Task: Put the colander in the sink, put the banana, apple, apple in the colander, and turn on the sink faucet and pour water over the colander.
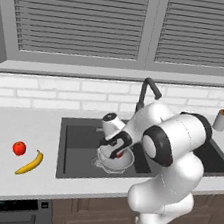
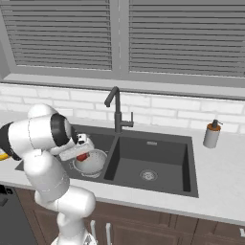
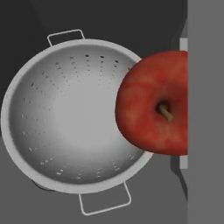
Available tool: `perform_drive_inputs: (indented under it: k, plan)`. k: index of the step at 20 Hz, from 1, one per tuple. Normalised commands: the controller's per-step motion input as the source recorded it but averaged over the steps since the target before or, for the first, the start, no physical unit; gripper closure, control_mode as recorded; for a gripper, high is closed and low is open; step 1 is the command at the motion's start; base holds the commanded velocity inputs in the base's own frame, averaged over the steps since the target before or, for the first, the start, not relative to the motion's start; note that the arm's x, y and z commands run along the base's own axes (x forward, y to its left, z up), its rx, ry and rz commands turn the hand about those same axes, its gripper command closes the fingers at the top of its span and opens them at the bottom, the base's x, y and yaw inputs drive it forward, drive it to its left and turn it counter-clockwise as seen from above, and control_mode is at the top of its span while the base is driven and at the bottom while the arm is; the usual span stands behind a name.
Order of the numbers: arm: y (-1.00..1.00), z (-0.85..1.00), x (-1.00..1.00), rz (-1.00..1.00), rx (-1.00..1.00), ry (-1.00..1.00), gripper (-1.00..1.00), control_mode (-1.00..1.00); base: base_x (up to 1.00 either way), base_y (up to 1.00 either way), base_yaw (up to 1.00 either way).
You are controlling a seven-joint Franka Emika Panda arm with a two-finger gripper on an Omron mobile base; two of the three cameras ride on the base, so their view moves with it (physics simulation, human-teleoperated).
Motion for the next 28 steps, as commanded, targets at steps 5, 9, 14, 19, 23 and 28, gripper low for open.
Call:
perform_drive_inputs:
  k: [5, 9, 14, 19, 23, 28]
  plan:
    - [0.02, -0.44, 0.32, 0.0, -0.09, 0.08, 1.0, -1.0, 0.0, 0.0, 0.0]
    - [0.0, -0.43, 0.4, 0.01, -0.03, 0.02, 1.0, -1.0, 0.0, 0.0, 0.0]
    - [0.0, -0.44, 0.45, 0.01, -0.02, 0.0, 1.0, -1.0, 0.0, 0.0, 0.0]
    - [0.0, -0.48, 0.39, 0.03, 0.0, 0.0, 1.0, -1.0, 0.0, 0.0, 0.0]
    - [-0.07, -0.46, 0.23, 0.03, 0.0, 0.0, 1.0, -1.0, 0.0, 0.0, 0.0]
    - [-0.58, -0.26, 0.0, 0.01, 0.04, -0.04, -1.0, -1.0, 0.0, 0.0, 0.0]
